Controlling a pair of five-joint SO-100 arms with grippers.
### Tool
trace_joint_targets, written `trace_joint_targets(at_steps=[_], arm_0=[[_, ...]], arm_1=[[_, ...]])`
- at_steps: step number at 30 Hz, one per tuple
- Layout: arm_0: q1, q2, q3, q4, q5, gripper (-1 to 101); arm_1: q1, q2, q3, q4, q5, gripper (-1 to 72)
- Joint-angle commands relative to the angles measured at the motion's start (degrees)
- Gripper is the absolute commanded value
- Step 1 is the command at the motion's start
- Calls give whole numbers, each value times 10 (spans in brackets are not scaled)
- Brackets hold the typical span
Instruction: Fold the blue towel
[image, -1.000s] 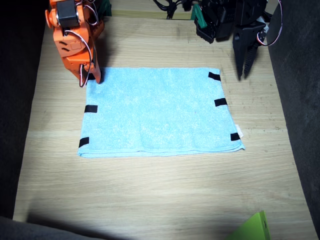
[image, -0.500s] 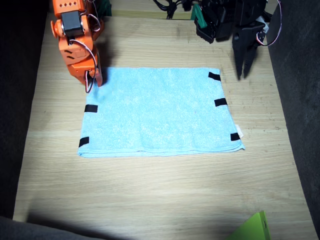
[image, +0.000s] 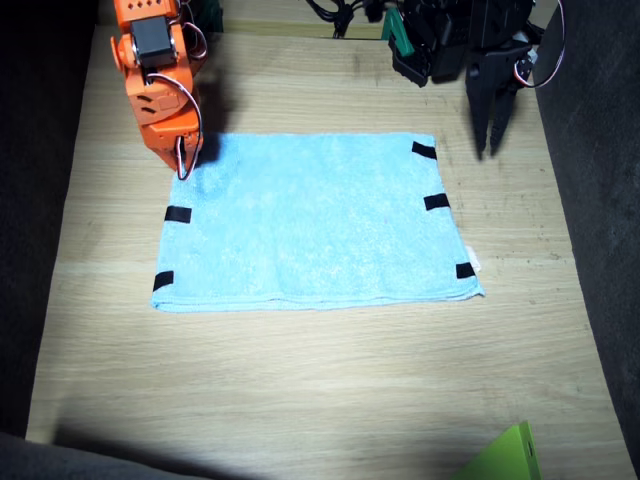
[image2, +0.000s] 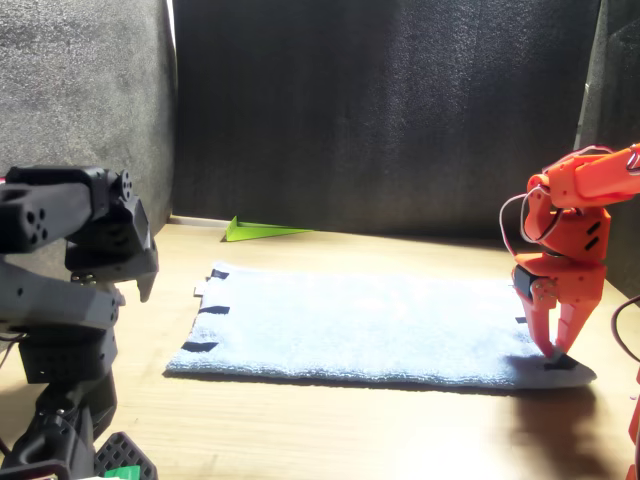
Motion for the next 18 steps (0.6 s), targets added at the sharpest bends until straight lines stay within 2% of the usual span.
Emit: trace_joint_targets(at_steps=[1,6,18], arm_0=[[1,21,4,4,3,145],[1,33,10,8,3,146],[-3,46,15,12,3,148]], arm_1=[[47,45,-7,29,8,1],[82,69,-17,47,1,1],[80,76,-119,139,-4,0]])
